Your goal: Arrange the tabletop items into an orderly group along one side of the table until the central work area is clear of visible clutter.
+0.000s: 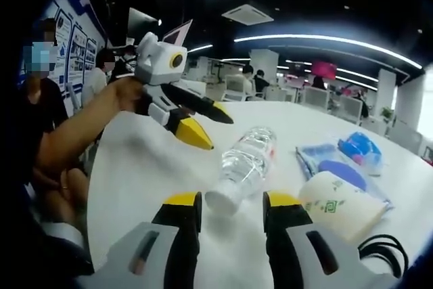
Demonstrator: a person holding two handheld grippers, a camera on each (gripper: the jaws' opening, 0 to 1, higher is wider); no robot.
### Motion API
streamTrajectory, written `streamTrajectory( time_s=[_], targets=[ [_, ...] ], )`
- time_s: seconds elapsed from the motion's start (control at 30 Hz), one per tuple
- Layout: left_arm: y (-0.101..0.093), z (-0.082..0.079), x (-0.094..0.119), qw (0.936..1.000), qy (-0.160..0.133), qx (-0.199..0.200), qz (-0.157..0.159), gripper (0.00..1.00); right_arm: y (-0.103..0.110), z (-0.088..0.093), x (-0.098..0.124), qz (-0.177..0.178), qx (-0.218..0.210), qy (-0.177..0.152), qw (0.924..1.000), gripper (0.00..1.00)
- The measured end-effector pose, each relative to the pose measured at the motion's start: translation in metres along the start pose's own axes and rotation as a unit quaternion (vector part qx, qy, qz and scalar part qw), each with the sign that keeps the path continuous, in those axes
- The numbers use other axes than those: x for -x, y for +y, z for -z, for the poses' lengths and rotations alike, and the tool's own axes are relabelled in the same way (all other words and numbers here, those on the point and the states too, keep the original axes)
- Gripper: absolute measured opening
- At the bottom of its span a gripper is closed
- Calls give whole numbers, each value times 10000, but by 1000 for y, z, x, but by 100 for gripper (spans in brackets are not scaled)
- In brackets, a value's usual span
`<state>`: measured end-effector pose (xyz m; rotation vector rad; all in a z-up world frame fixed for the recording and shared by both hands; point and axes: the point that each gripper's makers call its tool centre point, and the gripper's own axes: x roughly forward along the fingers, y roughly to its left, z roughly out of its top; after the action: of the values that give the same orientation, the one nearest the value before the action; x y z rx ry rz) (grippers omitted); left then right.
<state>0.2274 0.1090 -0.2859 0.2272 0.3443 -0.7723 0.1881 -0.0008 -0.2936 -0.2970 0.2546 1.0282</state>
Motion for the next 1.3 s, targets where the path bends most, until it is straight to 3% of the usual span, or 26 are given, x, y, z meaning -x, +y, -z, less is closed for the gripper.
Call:
streamTrajectory(
  time_s=[0.1, 0.53, 0.63, 1.3],
  targets=[
    [4, -2, 0, 10000, -23, 14, 12, 56, 17, 0, -12, 2, 4, 10, 10000, 33],
    [17, -6, -7, 9997, 66, -175, 182, 55, 18, 4, -19, 5, -8, 44, 10000, 32],
    [14, -7, -11, 9994, -9, -91, 325, 55, 18, 5, -19, 5, -14, 49, 10000, 32],
    [26, -8, -26, 9985, -20, 128, 529, 55, 17, 9, -24, -5, -18, 63, 10000, 30]
  ],
)
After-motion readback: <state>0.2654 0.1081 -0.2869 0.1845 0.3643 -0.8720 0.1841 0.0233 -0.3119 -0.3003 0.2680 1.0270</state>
